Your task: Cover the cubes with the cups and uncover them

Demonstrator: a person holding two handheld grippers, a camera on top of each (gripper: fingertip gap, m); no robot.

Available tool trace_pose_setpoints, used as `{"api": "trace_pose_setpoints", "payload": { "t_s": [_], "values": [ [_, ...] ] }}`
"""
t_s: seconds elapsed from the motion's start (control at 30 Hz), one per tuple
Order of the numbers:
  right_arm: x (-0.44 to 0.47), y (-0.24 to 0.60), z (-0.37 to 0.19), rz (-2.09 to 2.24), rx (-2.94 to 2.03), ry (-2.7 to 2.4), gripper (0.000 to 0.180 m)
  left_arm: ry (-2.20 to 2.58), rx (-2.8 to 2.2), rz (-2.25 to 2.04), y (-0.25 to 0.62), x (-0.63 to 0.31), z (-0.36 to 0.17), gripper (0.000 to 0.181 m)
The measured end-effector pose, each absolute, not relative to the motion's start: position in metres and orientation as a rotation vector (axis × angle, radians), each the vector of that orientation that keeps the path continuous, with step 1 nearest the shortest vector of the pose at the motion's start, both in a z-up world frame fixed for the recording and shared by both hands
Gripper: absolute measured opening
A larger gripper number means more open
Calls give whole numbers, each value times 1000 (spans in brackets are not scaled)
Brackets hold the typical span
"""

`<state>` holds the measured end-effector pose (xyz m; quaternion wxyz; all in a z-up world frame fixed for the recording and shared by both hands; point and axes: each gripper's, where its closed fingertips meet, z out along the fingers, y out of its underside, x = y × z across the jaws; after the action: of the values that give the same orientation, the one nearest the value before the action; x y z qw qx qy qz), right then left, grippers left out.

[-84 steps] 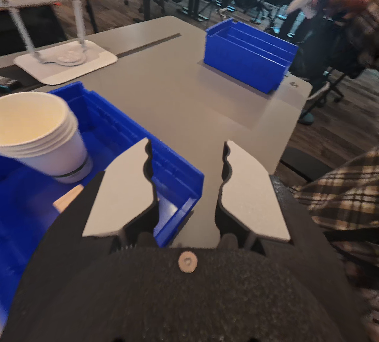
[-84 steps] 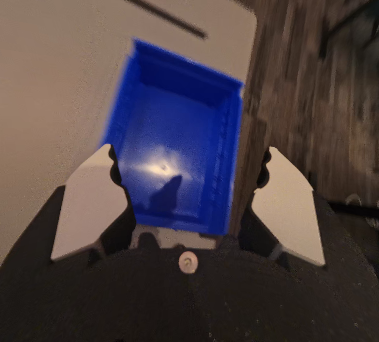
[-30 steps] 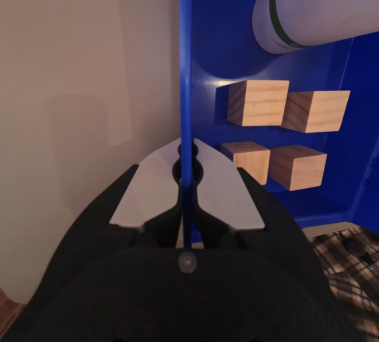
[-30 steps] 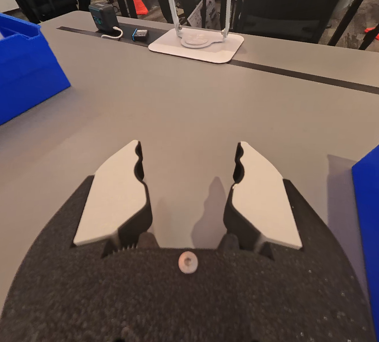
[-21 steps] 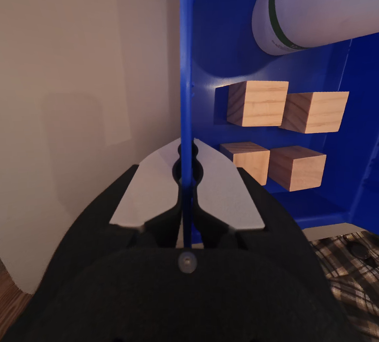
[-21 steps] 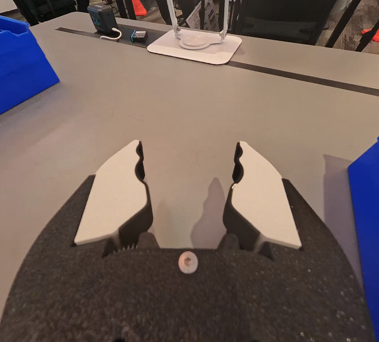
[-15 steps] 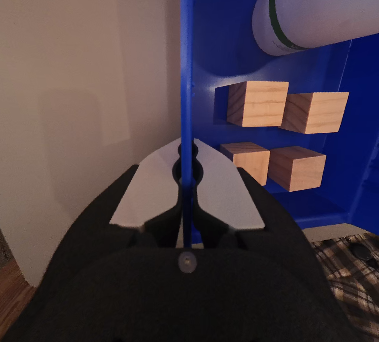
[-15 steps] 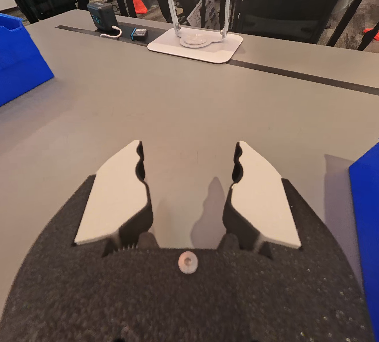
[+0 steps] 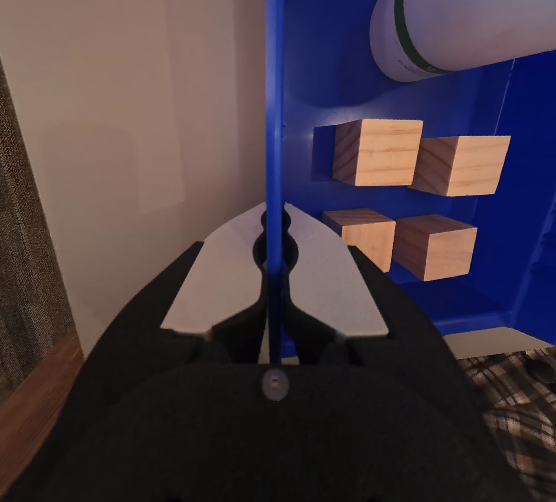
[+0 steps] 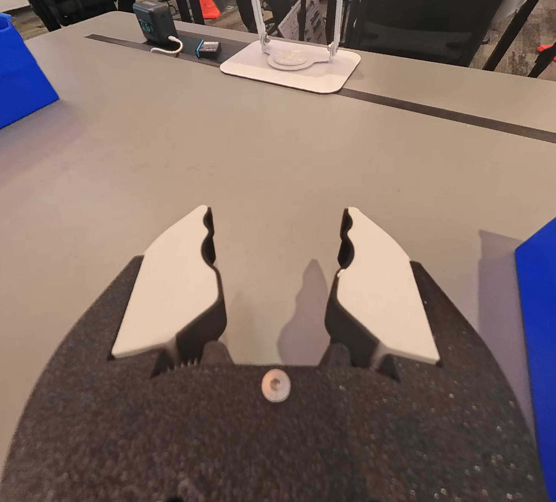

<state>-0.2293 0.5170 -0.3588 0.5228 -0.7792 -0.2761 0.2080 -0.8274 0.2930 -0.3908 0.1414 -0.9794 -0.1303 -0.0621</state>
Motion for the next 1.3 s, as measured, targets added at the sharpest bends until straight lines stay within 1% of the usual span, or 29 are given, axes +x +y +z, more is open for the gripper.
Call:
{"api": "trace_pose_setpoints", "payload": {
  "t_s": [0.7, 1.3],
  "values": [
    [-235, 516, -361, 506, -1858, -688, 79, -385, -2861, -182, 264, -899, -390, 4],
    [-245, 513, -366, 492, -1865, -726, 79, -386, -2856, -178, 261, -912, -391, 4]
  ]
}}
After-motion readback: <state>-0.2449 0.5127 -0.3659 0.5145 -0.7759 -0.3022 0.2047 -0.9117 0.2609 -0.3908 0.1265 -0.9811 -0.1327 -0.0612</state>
